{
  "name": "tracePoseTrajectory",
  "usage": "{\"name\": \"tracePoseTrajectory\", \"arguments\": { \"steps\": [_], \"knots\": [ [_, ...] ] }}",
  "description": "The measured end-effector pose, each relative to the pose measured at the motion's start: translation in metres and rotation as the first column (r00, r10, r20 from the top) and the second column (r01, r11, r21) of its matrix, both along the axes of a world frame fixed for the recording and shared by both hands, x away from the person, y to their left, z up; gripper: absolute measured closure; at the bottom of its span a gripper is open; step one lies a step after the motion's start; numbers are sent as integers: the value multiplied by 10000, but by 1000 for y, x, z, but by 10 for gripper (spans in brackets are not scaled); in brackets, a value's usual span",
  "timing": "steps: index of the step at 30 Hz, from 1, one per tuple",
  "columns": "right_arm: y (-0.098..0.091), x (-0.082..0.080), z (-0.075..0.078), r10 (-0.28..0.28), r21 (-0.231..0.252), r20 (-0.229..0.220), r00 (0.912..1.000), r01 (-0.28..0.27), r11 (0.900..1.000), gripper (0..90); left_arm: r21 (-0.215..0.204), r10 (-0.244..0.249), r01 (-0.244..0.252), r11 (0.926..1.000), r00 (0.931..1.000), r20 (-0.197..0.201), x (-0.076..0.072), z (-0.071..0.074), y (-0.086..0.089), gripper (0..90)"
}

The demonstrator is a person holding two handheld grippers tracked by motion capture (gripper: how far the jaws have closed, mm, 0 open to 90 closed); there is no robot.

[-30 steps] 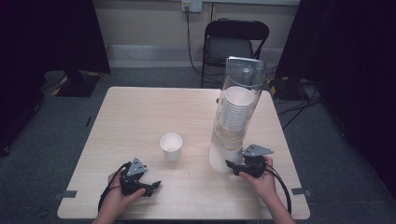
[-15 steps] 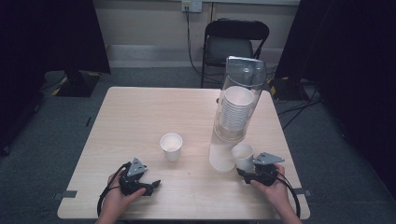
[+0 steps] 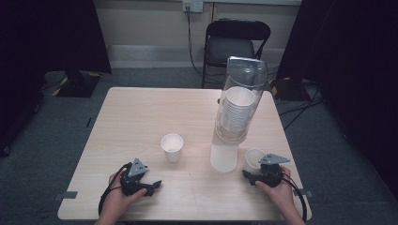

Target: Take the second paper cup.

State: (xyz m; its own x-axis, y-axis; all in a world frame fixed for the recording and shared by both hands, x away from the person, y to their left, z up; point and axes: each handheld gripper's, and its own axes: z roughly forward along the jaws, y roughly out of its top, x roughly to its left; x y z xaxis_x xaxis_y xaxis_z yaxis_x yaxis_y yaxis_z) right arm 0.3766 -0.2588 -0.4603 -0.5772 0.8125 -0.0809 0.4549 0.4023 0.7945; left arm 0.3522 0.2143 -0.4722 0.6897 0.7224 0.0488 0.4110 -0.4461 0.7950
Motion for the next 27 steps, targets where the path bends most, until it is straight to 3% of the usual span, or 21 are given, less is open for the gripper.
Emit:
{"name": "tracePoseTrajectory", "arguments": {
  "steps": [7,9,15,19,27],
  "knots": [
    [-6,-3,0,-453,318,-99,9989,456,9985,138,-44,-19,19,10000,10000,-15,0,0,0,181],
    [-9,-7,0,-349,42,-184,9992,350,9994,149,2,-23,23,10000,10000,-10,0,0,0,181],
    [-43,-29,4,-283,327,-41,9996,284,9991,139,64,-34,34,10000,10000,-38,0,0,0,181],
    [-59,-40,-3,-39,-183,-130,9999,36,9998,137,133,-27,28,9999,10000,-69,0,1,0,180],
    [-53,-42,-4,114,-241,-188,9998,-118,9996,107,78,-24,24,10000,10000,-53,0,1,0,180]
  ]
}}
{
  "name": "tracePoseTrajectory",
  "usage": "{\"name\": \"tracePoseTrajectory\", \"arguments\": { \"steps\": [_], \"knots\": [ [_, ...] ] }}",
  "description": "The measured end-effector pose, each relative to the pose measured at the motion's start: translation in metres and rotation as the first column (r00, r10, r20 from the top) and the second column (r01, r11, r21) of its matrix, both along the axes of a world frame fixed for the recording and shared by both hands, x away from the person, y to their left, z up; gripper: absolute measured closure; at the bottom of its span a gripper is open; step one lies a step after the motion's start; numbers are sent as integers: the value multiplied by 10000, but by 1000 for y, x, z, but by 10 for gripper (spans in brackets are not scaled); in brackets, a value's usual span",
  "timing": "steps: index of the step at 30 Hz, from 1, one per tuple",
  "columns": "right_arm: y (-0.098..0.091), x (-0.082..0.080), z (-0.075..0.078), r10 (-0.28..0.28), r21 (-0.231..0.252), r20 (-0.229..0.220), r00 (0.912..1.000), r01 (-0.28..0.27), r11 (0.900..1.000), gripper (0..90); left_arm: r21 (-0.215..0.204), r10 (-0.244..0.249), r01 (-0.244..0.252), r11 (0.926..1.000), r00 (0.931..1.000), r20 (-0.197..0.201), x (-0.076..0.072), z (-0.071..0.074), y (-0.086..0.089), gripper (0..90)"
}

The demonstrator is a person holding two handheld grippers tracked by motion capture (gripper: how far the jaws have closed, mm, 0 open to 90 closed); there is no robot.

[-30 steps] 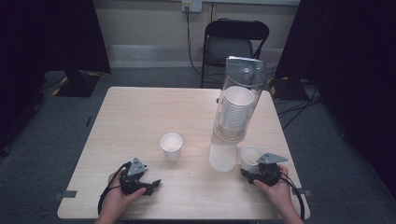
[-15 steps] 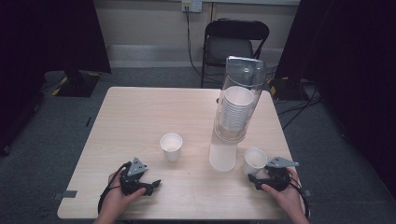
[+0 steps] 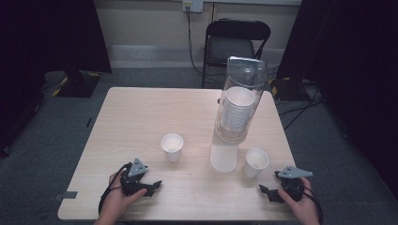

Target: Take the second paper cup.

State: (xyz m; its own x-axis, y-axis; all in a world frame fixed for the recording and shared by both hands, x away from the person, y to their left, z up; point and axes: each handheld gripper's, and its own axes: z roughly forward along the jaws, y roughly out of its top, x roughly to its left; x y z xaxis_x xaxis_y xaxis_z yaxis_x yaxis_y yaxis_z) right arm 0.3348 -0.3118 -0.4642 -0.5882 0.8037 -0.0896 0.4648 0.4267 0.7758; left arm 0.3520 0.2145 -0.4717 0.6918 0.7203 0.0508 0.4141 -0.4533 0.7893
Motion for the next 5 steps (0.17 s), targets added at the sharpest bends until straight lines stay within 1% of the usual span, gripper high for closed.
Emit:
{"name": "tracePoseTrajectory", "arguments": {
  "steps": [1,2,5],
  "knots": [
    [0,0,0,-15,8,-32,10000,15,10000,107,-75,-7,7,10000,10000,48,0,-1,0,179],
    [0,0,0,6,15,-33,10000,-6,10000,107,-24,12,-12,10000,10000,15,0,0,0,179],
    [0,0,0,5,12,-30,10000,-5,10000,107,-65,0,1,10000,10000,49,0,-1,0,179]
  ]
}}
